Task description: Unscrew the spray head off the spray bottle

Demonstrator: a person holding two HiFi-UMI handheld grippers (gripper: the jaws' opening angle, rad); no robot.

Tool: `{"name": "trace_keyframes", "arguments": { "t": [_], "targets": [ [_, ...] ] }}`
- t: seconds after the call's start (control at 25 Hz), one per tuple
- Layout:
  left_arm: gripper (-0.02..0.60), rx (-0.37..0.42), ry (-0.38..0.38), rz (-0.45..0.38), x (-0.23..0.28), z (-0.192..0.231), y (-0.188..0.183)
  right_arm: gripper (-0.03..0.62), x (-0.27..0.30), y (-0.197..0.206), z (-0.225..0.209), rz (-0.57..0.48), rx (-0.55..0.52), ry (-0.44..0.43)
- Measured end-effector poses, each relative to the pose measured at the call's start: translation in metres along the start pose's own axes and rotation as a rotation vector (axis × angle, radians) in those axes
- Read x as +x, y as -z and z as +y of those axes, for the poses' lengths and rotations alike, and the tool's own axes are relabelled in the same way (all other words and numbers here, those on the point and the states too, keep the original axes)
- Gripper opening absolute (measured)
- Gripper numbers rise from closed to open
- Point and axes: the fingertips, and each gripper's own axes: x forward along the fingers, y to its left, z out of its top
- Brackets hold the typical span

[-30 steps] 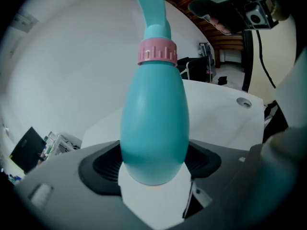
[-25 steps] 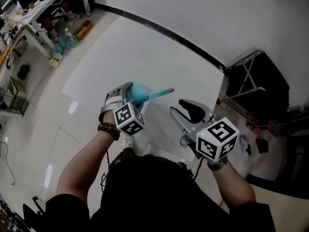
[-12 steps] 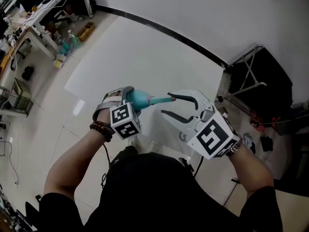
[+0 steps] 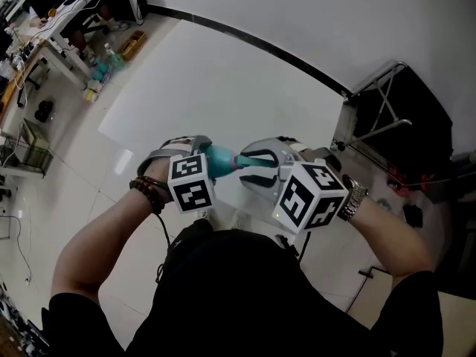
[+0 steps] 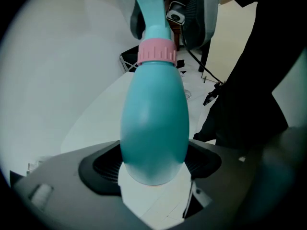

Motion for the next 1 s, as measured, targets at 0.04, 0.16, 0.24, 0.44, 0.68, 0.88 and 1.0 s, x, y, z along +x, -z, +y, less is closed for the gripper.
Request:
{"name": "trace_keyframes", "arguments": {
  "t": [0.04, 0.16, 0.24, 0.44, 0.68, 0.88, 1.0],
  "targets": [
    [0.419, 0.009, 0.012, 0.006, -0.001, -0.002, 0.000, 0.172, 0.001, 0.002, 0.001, 0.001, 0.006, -0.010],
    [0.419, 0.042, 0.040, 0.030, -0.005, -0.006, 0.001, 0.172, 0.003, 0.003, 0.001, -0.012, 0.044, -0.040],
    [0.419, 0.058, 0.055, 0.044, -0.007, -0.008, 0.001, 0.172, 0.003, 0.001, 0.002, -0.029, 0.081, -0.064],
    [0.419, 0.077, 0.086, 0.075, -0.012, -0.011, 0.001, 0.169, 0.005, 0.000, 0.005, -0.076, 0.197, -0.130],
    [0.417, 0.084, 0.104, 0.103, -0.017, -0.015, 0.004, 0.127, 0.010, -0.005, 0.004, -0.103, 0.256, -0.134],
    [0.416, 0.081, 0.137, 0.114, -0.020, -0.021, 0.005, 0.124, 0.008, -0.005, 0.008, -0.085, 0.176, -0.105],
    [0.416, 0.089, 0.167, 0.111, -0.019, -0.028, 0.003, 0.123, 0.007, -0.002, 0.016, -0.062, 0.005, -0.059]
  ]
}}
